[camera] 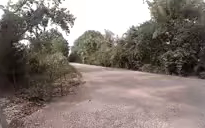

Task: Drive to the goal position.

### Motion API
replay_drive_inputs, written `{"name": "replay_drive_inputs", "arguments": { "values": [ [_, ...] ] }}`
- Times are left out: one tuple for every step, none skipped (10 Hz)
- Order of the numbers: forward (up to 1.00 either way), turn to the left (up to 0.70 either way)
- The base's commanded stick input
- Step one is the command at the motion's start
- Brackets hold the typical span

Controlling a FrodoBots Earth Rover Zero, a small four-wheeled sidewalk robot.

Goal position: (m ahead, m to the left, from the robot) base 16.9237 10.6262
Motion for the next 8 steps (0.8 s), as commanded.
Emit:
{"name": "replay_drive_inputs", "arguments": {
  "values": [
    [0.00, 0.00],
    [0.00, 0.00],
    [0.01, 0.00],
    [0.39, 0.00],
    [0.68, 0.00],
    [0.70, 0.00],
    [0.70, 0.00],
    [0.70, 0.00]
  ]
}}
